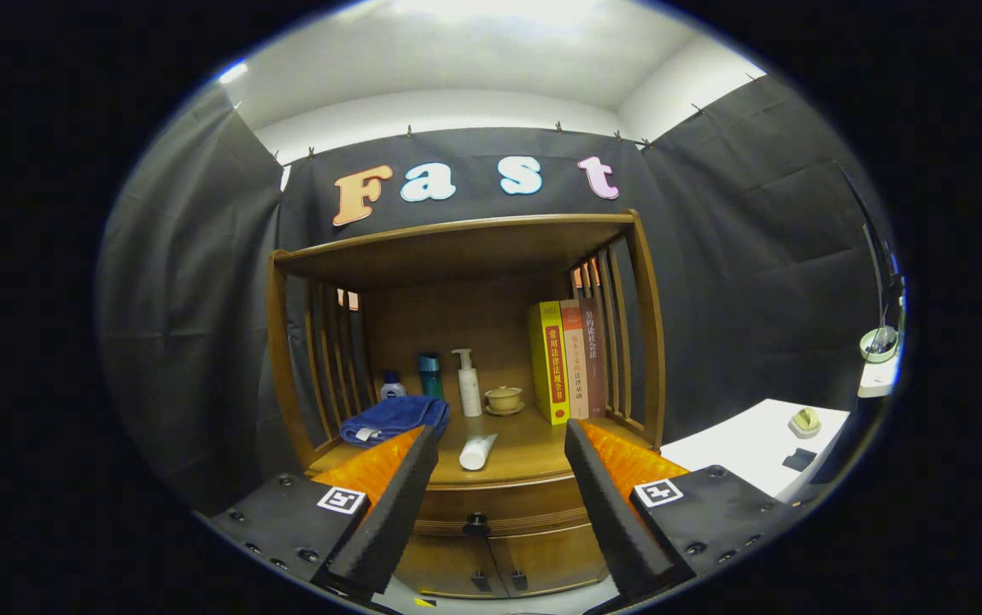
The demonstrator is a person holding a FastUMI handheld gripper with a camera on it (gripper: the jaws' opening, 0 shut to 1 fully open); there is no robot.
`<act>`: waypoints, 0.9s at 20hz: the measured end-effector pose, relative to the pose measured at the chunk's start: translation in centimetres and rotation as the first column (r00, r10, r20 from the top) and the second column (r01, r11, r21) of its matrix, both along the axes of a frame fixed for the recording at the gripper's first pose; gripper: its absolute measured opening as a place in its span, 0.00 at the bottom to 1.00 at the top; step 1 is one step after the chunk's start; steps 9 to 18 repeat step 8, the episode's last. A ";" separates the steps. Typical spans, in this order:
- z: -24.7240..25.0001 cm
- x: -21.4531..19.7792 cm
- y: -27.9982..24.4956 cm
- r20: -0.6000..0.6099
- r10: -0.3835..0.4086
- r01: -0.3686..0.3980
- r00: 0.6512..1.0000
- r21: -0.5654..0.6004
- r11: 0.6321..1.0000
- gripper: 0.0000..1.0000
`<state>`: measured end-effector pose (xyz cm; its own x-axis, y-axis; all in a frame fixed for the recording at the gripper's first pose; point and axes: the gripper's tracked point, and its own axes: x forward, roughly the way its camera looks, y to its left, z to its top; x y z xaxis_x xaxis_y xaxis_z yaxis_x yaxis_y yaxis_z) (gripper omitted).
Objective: Pull open the drawer, take out the items inside it, and place them on the countertop above the cabinet.
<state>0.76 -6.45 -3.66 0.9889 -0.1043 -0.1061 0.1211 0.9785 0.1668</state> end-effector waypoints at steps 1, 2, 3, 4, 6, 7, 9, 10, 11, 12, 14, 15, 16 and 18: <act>0.1 0.1 0.1 0.003 0.003 -0.003 1.000 -0.002 1.000 0.98; 0.1 0.1 0.3 0.003 0.007 -0.007 1.000 -0.003 1.000 0.98; -0.1 0.2 0.4 0.003 0.009 -0.009 1.000 -0.002 1.000 0.98; 0.0 0.1 0.5 0.004 0.008 -0.008 1.000 -0.002 1.000 0.98; 0.1 0.0 0.4 0.008 0.006 -0.006 1.000 0.002 1.000 0.98; 0.1 0.1 0.3 0.009 0.004 -0.004 1.000 0.004 1.000 0.98; 0.1 0.1 0.2 0.009 0.002 -0.002 1.000 0.005 1.000 0.98; 0.1 0.1 0.2 0.009 0.002 -0.002 1.000 0.005 1.000 0.98; 0.1 0.1 0.2 0.009 0.002 -0.002 1.000 0.005 1.000 0.98; 0.1 0.1 0.2 0.009 0.002 -0.002 1.000 0.005 1.000 0.98; 0.1 0.1 0.2 0.009 0.002 -0.002 1.000 0.005 1.000 0.98; 0.1 0.1 0.2 0.009 0.002 -0.002 1.000 0.005 1.000 0.98; 0.1 0.1 0.2 0.009 0.002 -0.002 1.000 0.005 1.000 0.98; 0.1 0.1 0.2 0.009 0.002 -0.002 1.000 0.005 1.000 0.98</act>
